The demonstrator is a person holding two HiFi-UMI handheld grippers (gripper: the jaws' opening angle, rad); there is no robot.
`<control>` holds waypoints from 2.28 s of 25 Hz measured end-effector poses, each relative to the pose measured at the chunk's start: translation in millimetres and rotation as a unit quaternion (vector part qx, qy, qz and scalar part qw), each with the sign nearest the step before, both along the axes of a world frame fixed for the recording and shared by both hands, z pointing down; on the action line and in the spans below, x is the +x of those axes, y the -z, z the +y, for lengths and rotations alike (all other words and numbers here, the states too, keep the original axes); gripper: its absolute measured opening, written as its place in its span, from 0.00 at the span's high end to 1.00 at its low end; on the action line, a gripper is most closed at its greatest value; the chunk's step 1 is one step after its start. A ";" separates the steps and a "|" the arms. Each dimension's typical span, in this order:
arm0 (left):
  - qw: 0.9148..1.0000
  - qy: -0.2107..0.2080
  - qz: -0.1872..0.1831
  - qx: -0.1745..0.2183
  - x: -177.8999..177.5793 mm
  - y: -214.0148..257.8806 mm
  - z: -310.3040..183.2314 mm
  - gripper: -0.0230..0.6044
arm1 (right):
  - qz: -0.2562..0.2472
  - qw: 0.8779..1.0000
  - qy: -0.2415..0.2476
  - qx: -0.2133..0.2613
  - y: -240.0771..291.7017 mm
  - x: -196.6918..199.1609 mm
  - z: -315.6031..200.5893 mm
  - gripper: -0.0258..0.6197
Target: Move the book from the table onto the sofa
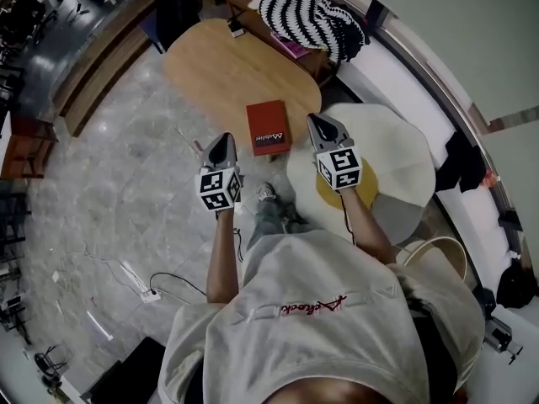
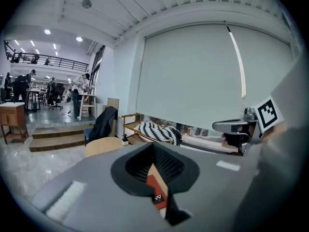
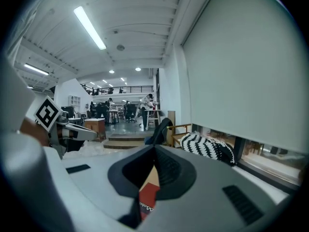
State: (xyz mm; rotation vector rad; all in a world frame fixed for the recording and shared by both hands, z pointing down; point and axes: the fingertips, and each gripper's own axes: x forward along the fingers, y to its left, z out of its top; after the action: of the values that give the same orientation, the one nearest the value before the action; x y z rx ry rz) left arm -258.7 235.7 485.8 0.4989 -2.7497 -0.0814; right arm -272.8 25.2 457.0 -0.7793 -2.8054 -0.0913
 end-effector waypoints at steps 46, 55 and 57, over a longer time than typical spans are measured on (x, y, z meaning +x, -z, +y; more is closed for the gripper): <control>0.978 -0.032 0.205 0.012 -18.8 -273.4 20.3 0.95 | 0.213 0.976 -0.015 0.038 -278.6 -14.2 27.7 0.95; 0.972 -0.036 0.231 0.019 -25.9 -316.8 14.0 0.95 | 0.243 0.969 -0.012 0.042 -321.8 -19.5 32.4 0.95; 0.971 -0.032 0.237 0.021 -29.4 -326.9 15.0 0.95 | 0.250 0.967 -0.012 0.043 -332.2 -22.6 33.5 0.95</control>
State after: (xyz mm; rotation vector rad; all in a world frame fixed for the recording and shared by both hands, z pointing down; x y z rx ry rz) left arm -288.0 250.7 812.7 0.5041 -2.2664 -0.2149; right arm -295.4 58.7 789.3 -0.6414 -2.3160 -0.0086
